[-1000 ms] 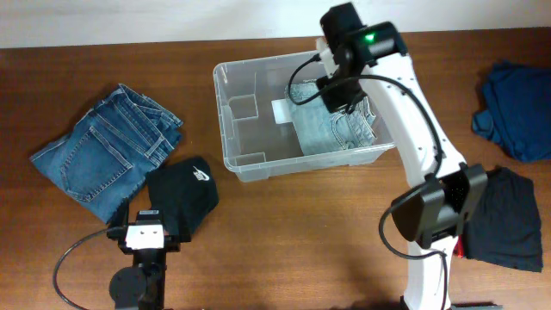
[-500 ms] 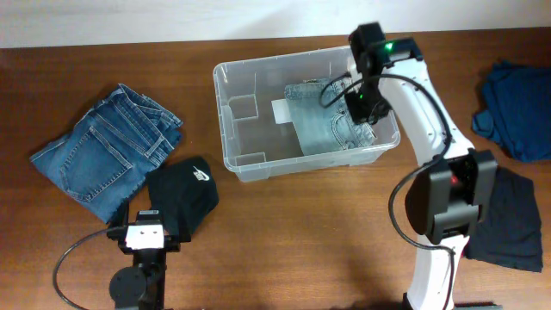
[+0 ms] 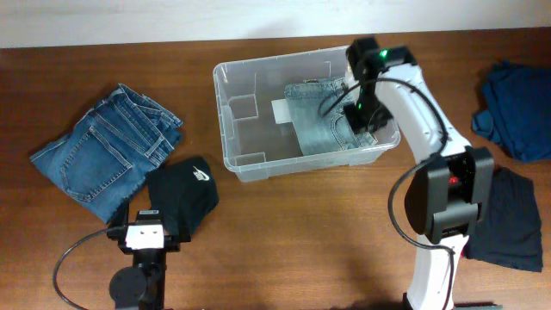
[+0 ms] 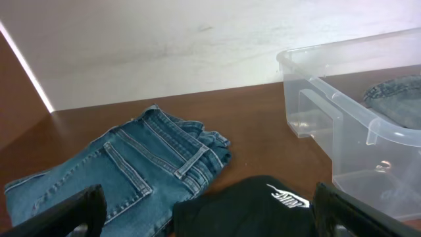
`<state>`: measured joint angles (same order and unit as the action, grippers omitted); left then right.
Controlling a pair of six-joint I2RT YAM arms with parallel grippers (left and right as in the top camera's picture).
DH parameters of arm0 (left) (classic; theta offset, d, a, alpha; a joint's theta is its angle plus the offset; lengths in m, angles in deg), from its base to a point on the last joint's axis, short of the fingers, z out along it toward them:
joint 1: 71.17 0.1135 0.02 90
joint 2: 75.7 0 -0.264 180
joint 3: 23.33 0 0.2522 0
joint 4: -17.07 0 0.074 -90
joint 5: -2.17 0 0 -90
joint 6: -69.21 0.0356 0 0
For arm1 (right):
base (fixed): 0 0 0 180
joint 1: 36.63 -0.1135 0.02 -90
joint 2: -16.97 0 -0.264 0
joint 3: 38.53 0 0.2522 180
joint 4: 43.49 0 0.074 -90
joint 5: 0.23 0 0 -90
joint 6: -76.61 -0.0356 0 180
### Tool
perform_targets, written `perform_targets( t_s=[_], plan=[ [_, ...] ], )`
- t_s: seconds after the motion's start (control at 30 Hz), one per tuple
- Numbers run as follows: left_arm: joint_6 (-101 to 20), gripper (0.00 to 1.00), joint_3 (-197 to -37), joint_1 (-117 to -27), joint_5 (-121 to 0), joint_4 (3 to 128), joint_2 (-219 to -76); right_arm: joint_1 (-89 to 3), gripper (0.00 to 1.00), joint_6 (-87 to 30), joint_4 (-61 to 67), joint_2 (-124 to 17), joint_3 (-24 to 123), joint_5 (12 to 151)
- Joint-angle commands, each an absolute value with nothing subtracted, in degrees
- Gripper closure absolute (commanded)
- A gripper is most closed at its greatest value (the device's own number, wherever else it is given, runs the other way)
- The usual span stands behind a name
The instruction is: Pack container
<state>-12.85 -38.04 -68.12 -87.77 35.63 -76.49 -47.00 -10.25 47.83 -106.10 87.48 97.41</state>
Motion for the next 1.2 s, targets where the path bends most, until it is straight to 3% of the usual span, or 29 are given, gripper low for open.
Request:
perform_targets(
  t_s=[0.0,0.33,0.8,1.17],
  plan=[
    [-11.9,0.0,-37.6,-67.9,-87.1,35.6,-76.1,-47.2,0.96,-12.7,53.3,-104.9,103.1,95.6],
    [-11.9,0.0,-37.6,-67.9,-87.1,35.6,-76.1,-42.0,0.95,-21.1,67.6,-104.9,135.3,91.2],
    [-11.9,0.0,-37.6,-67.9,-87.1,35.6,-76.1,-20.3,0.01,-22.4,67.6,-102.6,131.9,85.3],
    [-11.9,0.0,-37.6,-67.9,-87.1,35.6,-76.1,-3.3,0.02,-22.5,64.5,-102.6,120.9,85.9]
  ],
)
